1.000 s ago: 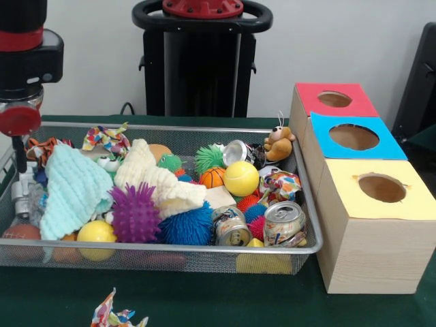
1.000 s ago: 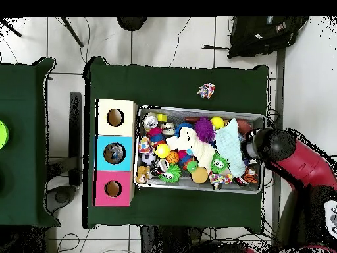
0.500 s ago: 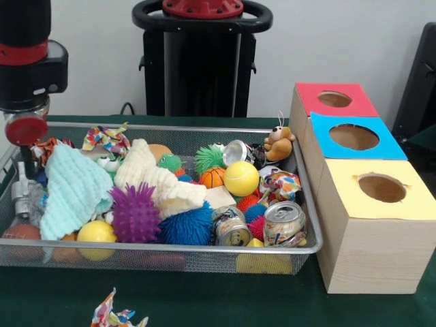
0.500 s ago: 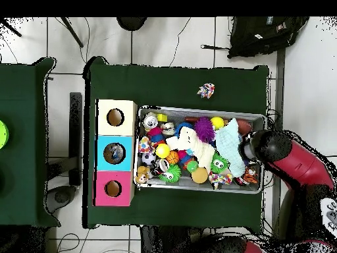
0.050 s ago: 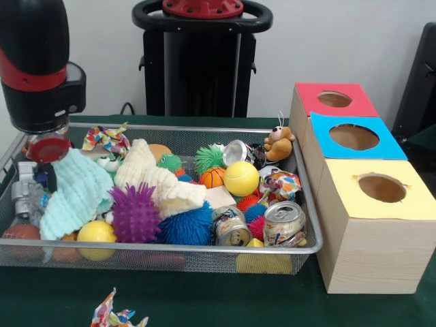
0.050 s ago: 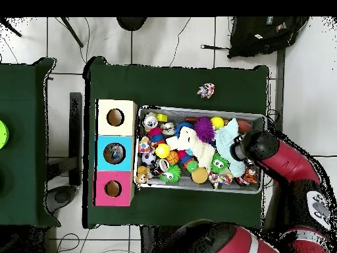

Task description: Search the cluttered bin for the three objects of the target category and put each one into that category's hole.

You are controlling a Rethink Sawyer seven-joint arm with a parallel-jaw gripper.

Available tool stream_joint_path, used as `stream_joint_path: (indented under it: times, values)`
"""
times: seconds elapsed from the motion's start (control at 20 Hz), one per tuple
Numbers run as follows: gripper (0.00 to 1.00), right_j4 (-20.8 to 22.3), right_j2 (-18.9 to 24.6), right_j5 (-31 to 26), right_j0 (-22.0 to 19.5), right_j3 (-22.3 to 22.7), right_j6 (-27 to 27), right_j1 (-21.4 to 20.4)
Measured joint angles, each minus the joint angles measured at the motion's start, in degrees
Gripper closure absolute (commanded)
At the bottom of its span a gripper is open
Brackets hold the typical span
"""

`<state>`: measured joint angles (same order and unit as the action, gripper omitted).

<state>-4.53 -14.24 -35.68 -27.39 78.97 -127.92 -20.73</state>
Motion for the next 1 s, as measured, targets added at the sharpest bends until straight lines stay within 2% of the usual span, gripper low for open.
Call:
stream_joint_path:
  times: [0.5, 1.0]
  values:
    - [0.00, -0.5, -1.5, 1.4, -0.1, -1.8, 0.0, 3.0]
    - [0.00, -0.5, -2.4, 1.4, -1.3, -2.9, 0.0, 2.3]
